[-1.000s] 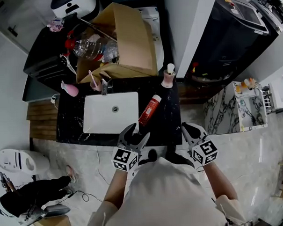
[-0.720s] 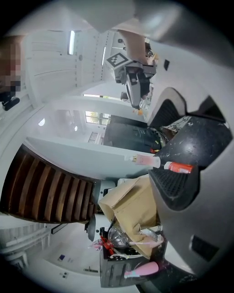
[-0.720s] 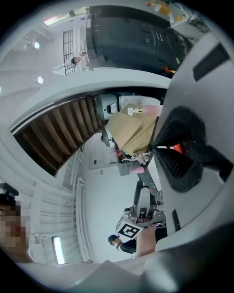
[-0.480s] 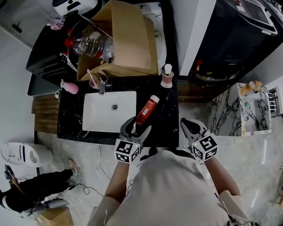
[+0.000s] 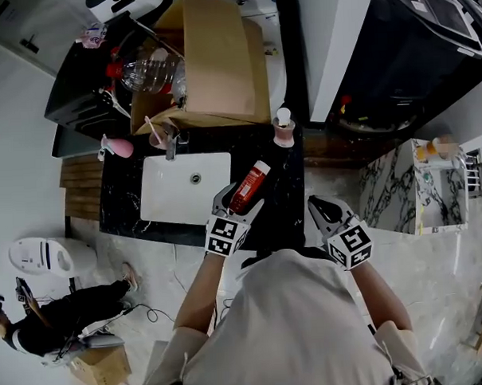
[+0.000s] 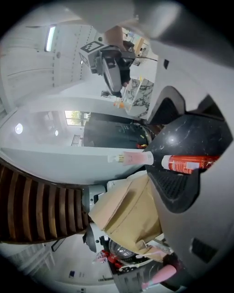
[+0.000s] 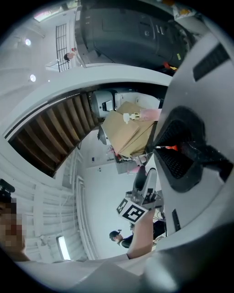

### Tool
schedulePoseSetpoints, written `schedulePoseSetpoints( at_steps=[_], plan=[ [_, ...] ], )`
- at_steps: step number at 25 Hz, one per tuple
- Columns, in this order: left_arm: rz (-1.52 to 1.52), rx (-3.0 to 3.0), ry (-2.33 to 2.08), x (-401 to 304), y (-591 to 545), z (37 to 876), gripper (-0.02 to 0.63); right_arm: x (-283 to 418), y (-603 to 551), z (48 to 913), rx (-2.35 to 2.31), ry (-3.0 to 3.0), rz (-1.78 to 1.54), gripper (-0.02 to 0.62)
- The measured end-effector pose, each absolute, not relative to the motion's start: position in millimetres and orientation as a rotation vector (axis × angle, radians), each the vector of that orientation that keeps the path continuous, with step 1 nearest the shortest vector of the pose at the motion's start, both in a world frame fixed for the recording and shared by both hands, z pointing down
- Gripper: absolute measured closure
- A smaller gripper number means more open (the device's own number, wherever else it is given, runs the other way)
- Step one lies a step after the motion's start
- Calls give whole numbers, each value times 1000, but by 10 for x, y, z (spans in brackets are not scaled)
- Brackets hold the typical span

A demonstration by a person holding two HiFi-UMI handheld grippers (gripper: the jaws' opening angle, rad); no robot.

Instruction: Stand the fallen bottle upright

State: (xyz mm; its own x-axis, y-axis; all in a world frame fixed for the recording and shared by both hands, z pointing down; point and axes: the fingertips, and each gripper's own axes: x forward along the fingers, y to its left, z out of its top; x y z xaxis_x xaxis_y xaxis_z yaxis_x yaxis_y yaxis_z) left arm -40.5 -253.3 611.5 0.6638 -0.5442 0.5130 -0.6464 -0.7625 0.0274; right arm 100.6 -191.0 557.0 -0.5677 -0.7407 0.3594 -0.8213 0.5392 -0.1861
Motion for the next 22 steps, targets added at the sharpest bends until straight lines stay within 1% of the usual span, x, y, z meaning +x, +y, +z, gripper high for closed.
schedulePoseSetpoints(
  at_steps=[9, 22],
  plan=[
    [1007, 2612, -875, -178, -2841, 6841, 285, 1217, -2021, 5752, 1327, -2534, 562, 557],
    [1373, 2381, -779, -244, -3121, 7831, 282, 1242, -2151, 5889, 1271, -2541, 600, 557]
  ],
)
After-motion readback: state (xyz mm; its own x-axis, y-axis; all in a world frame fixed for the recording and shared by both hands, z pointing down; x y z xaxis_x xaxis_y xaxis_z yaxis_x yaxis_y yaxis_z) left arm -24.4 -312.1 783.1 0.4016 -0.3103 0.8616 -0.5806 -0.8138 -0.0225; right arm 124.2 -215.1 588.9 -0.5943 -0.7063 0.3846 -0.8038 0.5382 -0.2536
